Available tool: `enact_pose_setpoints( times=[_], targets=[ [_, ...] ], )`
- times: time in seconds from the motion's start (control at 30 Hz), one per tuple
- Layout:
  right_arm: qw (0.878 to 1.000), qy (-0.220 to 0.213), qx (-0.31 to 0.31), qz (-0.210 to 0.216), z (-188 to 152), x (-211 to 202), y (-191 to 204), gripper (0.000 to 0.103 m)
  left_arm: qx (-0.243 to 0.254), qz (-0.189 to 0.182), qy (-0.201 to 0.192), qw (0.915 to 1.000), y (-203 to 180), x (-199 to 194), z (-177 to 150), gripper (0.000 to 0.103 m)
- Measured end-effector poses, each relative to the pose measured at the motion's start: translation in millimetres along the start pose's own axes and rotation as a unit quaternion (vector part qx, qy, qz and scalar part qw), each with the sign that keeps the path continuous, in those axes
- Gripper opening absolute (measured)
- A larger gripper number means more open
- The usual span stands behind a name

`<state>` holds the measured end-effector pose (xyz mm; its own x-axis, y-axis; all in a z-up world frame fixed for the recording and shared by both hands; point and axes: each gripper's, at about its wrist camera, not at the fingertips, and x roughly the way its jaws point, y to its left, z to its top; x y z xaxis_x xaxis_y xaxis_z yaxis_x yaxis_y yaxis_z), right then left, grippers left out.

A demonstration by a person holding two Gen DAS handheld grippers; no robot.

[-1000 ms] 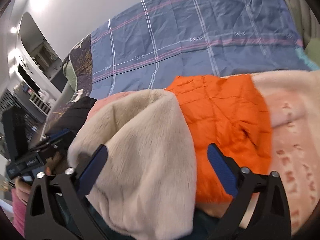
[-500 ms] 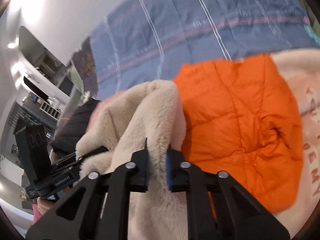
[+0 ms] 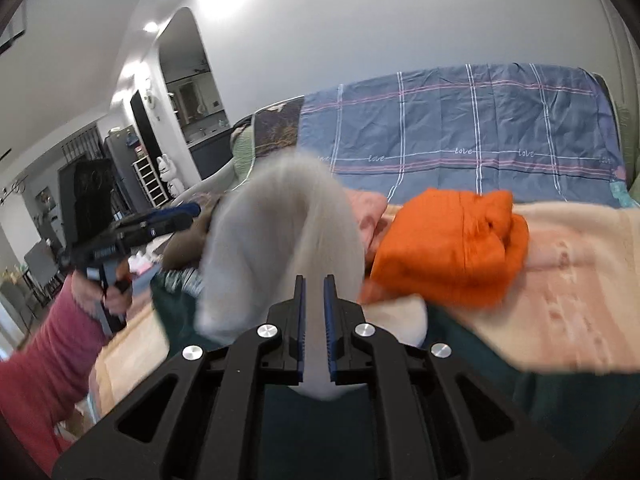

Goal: Fold large clothes

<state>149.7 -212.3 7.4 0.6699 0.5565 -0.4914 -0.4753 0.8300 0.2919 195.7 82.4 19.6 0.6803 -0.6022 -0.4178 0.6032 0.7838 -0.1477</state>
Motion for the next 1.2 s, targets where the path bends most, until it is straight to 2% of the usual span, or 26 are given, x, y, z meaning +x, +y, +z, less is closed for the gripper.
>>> enact_pose_setpoints(
  times=[0.03, 0.07, 0.1, 0.17, 0.2, 0.27, 0.33, 0.47, 0.53, 0.6, 0.67, 0.73, 0.77, 0.8, 0.83, 0.87, 0.9, 0.93, 0.97, 1.03, 1.1, 1.17, 1.2],
  targets=[
    [1.000, 0.007, -0.001, 0.003, -22, -12, 7, 0.008, 0.000, -0.007, 0.001, 1.0000, -8, -10, -12, 0.043],
    [1.000, 0.014, -0.002, 0.000, -32, -17, 11, 0.008, 0.004, -0.009, 0.005, 0.9999, -15, -19, -24, 0.050],
    [1.000, 0.025, -0.003, -0.013, -48, -22, 15, 0.009, 0.011, -0.003, 0.010, 0.9999, -21, -22, -36, 0.057],
    [0.999, 0.037, 0.004, -0.026, -64, -26, 17, 0.013, 0.018, 0.013, 0.029, 0.9993, -28, -24, -54, 0.061],
    [0.999, 0.044, 0.012, -0.029, -70, -25, 16, 0.016, 0.019, 0.021, 0.046, 0.9985, -32, -23, -66, 0.062],
    [0.997, 0.056, 0.023, -0.050, -79, -24, 15, 0.028, 0.018, 0.032, 0.067, 0.9971, -29, -20, -82, 0.064],
    [0.995, 0.067, 0.022, -0.069, -86, -19, 21, 0.033, 0.024, 0.042, 0.079, 0.9957, -30, -22, -95, 0.065],
    [0.993, 0.091, 0.004, -0.076, -97, 0, 36, 0.038, 0.024, 0.068, 0.099, 0.9925, -28, -15, -114, 0.066],
    [0.993, 0.104, 0.008, -0.063, -104, 7, 41, 0.043, 0.007, 0.062, 0.101, 0.9929, -26, -23, -126, 0.069],
    [0.990, 0.123, 0.023, -0.061, -114, 14, 39, 0.044, -0.018, 0.057, 0.112, 0.9919, -24, -31, -140, 0.072],
    [0.984, 0.156, 0.020, -0.082, -127, 27, 35, 0.044, -0.026, 0.057, 0.138, 0.9884, -21, -29, -157, 0.072],
    [0.976, 0.194, 0.046, -0.091, -141, 44, 20, 0.044, -0.017, 0.078, 0.167, 0.9827, -18, -23, -171, 0.068],
    [0.973, 0.207, 0.072, -0.077, -145, 51, 12, 0.041, -0.029, 0.076, 0.186, 0.9791, -12, -17, -178, 0.052],
    [0.970, 0.215, 0.096, -0.059, -149, 58, 6, 0.038, -0.063, 0.055, 0.210, 0.9741, -2, -9, -185, 0.032],
    [0.967, 0.223, 0.117, -0.044, -152, 67, 0, 0.033, -0.095, 0.035, 0.226, 0.9690, 6, -2, -192, 0.025],
    [0.965, 0.230, 0.122, -0.043, -153, 76, -4, 0.030, -0.124, 0.017, 0.241, 0.9624, 15, 9, -197, 0.022],
    [0.962, 0.239, 0.120, -0.056, -154, 87, -8, 0.029, -0.130, 0.016, 0.247, 0.9601, 19, 17, -198, 0.022],
    [0.961, 0.243, 0.120, -0.063, -155, 94, -10, 0.023, -0.126, 0.023, 0.253, 0.9589, 22, 26, -200, 0.022],
    [0.959, 0.244, 0.123, -0.070, -155, 101, -14, 0.014, -0.113, 0.040, 0.258, 0.9588, 25, 39, -201, 0.021],
    [0.960, 0.226, 0.142, -0.087, -149, 110, -28, 0.006, -0.101, 0.071, 0.245, 0.9615, 34, 53, -196, 0.019],
    [0.963, 0.187, 0.137, -0.135, -138, 110, -40, 0.006, -0.090, 0.122, 0.225, 0.9625, 49, 62, -188, 0.016],
    [0.960, 0.140, 0.094, -0.224, -130, 108, -53, 0.006, -0.089, 0.168, 0.211, 0.9590, 63, 67, -183, 0.015],
    [0.958, 0.133, 0.093, -0.235, -130, 106, -58, 0.006, -0.093, 0.193, 0.198, 0.9565, 71, 65, -181, 0.015]
  ],
)
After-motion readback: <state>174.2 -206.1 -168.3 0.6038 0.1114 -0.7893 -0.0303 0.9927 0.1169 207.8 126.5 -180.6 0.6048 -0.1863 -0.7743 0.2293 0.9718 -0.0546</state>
